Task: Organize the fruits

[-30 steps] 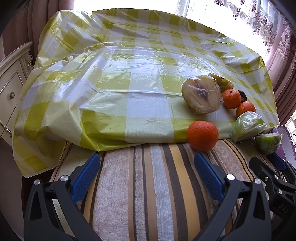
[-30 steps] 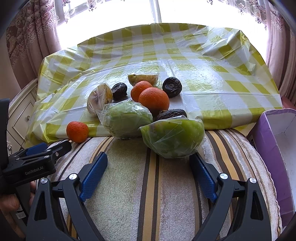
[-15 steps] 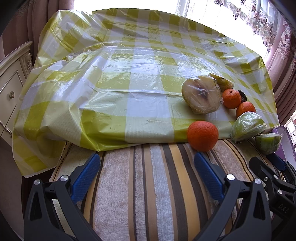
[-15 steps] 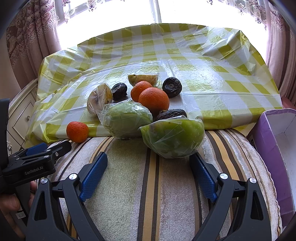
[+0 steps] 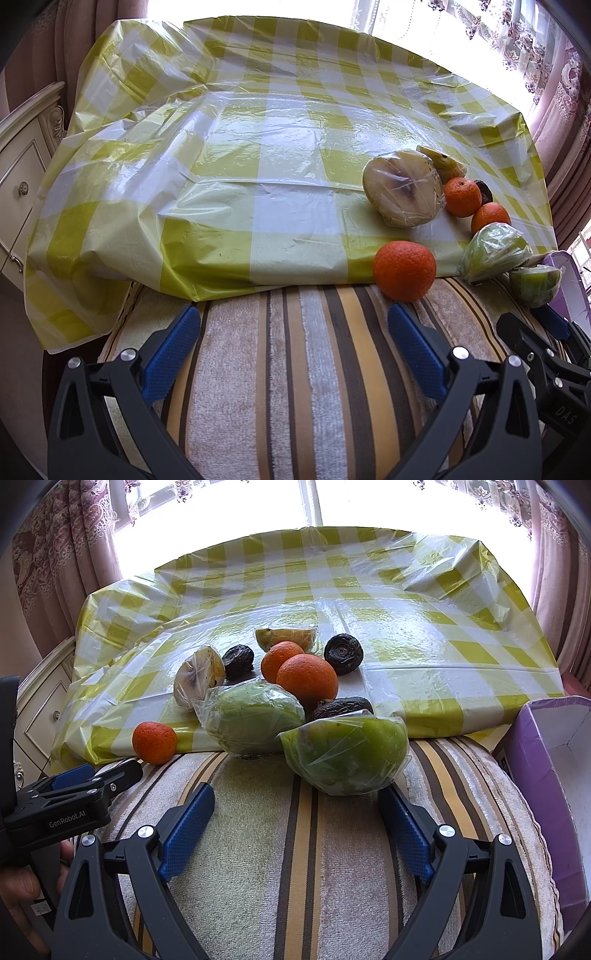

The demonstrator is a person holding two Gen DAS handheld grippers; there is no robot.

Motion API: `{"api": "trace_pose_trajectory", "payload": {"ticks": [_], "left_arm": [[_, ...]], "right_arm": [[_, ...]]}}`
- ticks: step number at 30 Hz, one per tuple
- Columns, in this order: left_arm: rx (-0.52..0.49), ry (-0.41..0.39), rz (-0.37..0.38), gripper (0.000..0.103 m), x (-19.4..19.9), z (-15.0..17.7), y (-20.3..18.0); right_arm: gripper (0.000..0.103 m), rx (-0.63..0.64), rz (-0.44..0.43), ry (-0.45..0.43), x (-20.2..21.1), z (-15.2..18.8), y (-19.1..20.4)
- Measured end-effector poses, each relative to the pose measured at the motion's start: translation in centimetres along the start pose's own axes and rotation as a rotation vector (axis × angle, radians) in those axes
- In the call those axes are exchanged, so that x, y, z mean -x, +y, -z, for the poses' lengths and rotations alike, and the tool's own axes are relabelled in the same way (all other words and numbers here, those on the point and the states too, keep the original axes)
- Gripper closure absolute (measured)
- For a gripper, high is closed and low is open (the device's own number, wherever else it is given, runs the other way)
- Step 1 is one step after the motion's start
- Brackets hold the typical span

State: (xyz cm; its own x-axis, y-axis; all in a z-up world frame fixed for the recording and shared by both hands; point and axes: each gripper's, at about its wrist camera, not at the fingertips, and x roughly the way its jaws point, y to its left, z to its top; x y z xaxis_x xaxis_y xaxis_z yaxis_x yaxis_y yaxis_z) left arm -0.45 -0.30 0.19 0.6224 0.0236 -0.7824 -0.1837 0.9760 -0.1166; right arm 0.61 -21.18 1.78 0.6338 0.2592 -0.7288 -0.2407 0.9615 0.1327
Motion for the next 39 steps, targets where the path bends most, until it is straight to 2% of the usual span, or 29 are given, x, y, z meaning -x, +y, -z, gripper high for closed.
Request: {"api": "trace_pose_trajectory", "payload": {"ticks": [22, 28, 31, 35, 36, 39], "left_arm": [[0.001, -0.002, 0.001, 0.002, 0.0, 0.0, 0.0], [-0.023, -0.031, 0.002, 0.003, 1.1, 0.0, -0.8], [-0.061, -0.051, 0.029, 0.003, 1.9, 0.0, -1.7], [-0.116, -0.055, 0.078, 0.012, 2.5, -0.2, -3.3], [-0.126, -0.052, 0.090, 0.018, 2.5, -0.3, -3.8], [-0.142, -0.036, 0.125, 0.024, 2.1, -1.0, -4.7]], "right_arm": [[0.016, 0.004, 0.009, 0.007, 0.1, -0.1, 0.1], [0.016, 0.057, 0.033, 0.024, 1.3, -0.1, 0.2], [0.016, 0.043, -0.010, 0.047, 1.6, -0.1, -0.5], [0.016, 0.031, -0.116, 0.089, 2.0, -0.5, -1.9], [0.016, 0.026, -0.122, 0.092, 2.2, -0.5, -2.1], [0.016, 0.022, -0.136, 0.097, 2.5, -0.8, -2.8]]}}
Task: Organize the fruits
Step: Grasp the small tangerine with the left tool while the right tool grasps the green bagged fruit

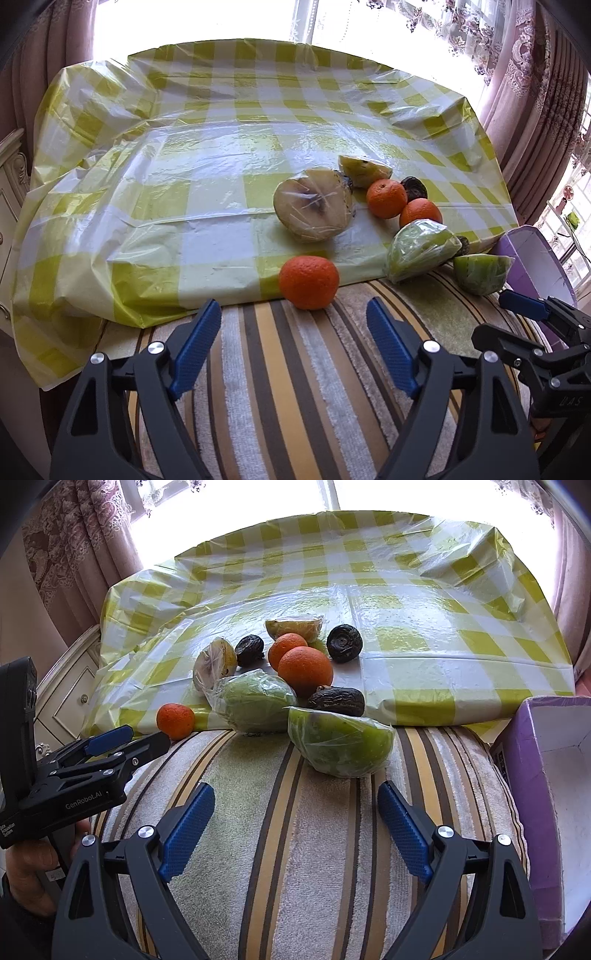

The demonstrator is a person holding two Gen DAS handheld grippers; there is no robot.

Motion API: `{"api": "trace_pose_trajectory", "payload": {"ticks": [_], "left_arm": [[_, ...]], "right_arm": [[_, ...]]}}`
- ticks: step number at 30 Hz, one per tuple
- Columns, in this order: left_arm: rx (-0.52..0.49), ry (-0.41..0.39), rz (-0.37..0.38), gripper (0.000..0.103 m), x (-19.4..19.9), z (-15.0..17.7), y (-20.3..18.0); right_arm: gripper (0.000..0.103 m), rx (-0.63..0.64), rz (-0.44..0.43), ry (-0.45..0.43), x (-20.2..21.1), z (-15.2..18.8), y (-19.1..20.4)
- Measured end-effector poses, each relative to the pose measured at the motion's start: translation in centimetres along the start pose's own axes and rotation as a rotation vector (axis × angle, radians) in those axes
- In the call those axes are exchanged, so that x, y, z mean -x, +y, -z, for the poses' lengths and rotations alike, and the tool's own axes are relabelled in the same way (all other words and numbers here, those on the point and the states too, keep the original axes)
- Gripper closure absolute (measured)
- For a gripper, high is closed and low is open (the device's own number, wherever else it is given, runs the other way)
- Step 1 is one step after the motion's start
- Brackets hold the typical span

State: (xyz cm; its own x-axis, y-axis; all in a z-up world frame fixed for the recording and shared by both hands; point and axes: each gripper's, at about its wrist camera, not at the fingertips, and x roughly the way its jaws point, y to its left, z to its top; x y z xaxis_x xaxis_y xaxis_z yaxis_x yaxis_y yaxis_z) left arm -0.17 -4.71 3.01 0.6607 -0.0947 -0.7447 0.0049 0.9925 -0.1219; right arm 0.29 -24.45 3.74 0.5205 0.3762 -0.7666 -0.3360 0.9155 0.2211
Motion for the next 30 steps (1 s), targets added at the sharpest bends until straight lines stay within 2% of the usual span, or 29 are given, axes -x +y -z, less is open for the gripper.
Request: {"api": "trace_pose_trajectory", "payload": {"ticks": [2, 7, 9, 11, 13, 19, 22, 23, 30], "left_arm": [[-0.007, 0.020, 0.001, 0.030, -0.6, -0.6, -0.4], [0.010, 0.080, 0.012, 0.048, -2.5, -1.8, -0.1], [0.010, 0.097, 0.021, 0.064, -3.0, -2.0, -0.1], [0.007, 0.101, 0.025, 0.065, -3.2, -2.1, -0.2], [0.001, 0.098, 0.018, 0.066, -3.1, -2.0, -0.3], [0.000, 0.060, 0.015, 0.067, -1.8, -1.7, -0.7], [-0.009, 0.040, 0.006, 0.067, -1.2, -1.6, -1.1], [-0.011, 0.034, 0.005, 0.067, -0.9, -1.6, -1.2], [-0.056, -0.010, -0.010, 0.067, 1.2, -2.0, -3.1]], "right_arm": [[0.016, -0.009, -0.005, -0.001, 0.3, -0.3, -0.6], [0.016, 0.056, 0.064, -0.017, 0.6, -1.2, -1.8], [0.016, 0.052, 0.081, -0.015, 0.5, -1.8, -2.1], [0.016, 0.058, 0.102, -0.012, 0.0, -2.3, -2.1], [0.016, 0.041, 0.050, 0.000, -0.5, -2.7, -2.1], [0.016, -0.025, -0.019, 0.027, -1.8, -3.6, -2.9], [0.031, -0.035, -0.050, 0.036, -2.0, -3.8, -3.1], [0.040, -0.037, -0.056, 0.038, -2.1, -3.8, -3.1], [0.041, -0.047, -0.074, 0.017, -0.9, -3.3, -3.8]]}}
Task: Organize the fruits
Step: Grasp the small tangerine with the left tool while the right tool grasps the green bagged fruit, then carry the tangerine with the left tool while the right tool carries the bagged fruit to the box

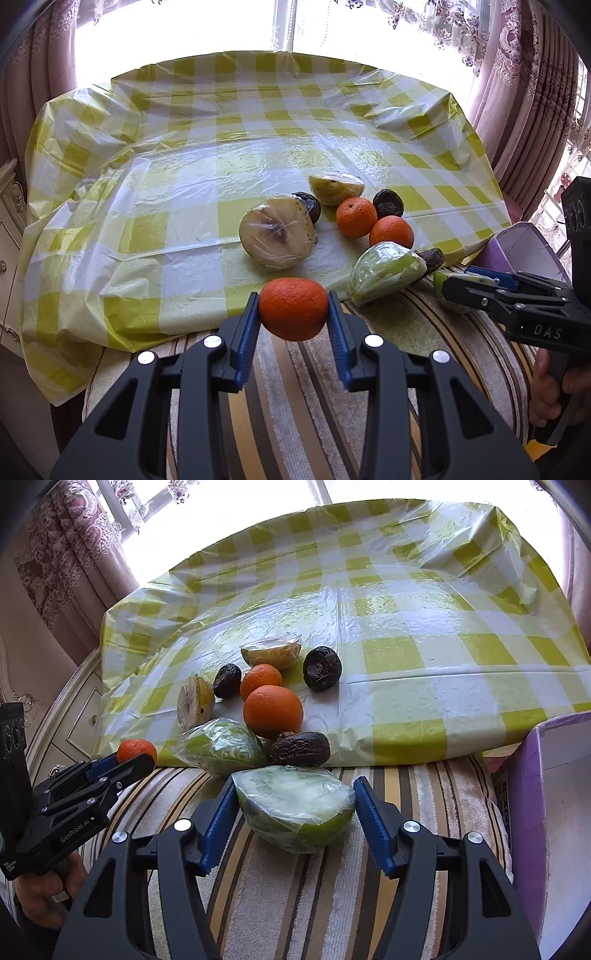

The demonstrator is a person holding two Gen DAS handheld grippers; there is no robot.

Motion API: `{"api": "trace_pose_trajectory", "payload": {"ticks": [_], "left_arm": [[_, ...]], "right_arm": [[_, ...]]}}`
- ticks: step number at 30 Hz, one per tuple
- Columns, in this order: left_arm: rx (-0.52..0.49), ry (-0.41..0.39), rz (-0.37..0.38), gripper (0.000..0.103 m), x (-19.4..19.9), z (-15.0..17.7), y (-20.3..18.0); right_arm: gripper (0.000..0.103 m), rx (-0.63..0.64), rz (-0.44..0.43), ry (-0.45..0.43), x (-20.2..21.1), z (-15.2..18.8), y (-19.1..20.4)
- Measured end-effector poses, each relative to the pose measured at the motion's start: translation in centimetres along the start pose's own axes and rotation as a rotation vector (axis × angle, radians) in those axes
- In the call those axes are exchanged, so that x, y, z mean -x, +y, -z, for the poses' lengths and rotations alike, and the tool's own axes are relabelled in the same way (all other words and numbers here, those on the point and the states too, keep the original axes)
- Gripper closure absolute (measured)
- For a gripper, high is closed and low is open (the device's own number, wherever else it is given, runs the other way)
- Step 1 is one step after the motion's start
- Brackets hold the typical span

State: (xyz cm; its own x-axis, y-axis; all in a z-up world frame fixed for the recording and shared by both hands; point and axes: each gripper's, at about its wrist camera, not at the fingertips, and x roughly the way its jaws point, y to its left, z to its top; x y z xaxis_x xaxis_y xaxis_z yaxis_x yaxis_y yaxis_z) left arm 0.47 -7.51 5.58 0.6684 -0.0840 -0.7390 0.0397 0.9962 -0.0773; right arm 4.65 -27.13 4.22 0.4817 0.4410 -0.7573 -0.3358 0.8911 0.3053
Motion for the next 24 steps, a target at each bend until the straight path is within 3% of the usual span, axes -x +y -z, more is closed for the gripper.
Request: {"api": "trace_pose_trajectory", "payload": {"ticks": [8, 16, 24], "left_arm": [[-0.084, -0.044, 0.021, 0.067, 2.3, -1.7, -4.0], [-0.202, -0.041, 0.074, 0.067, 1.7, -2.9, -10.3], [-0.359, -0.018, 0.154, 0.067, -0.3, -3.4, -18.5]], "right_arm": [[0.041, -0.056, -0.018, -0.059, 3.8, 0.3, -2.9], [0.041, -0.132, -0.003, -0.115, 6.9, 0.7, -6.8], [0.041, -0.237, 0.109, -0.173, 10.1, 2.1, -12.5]]}}
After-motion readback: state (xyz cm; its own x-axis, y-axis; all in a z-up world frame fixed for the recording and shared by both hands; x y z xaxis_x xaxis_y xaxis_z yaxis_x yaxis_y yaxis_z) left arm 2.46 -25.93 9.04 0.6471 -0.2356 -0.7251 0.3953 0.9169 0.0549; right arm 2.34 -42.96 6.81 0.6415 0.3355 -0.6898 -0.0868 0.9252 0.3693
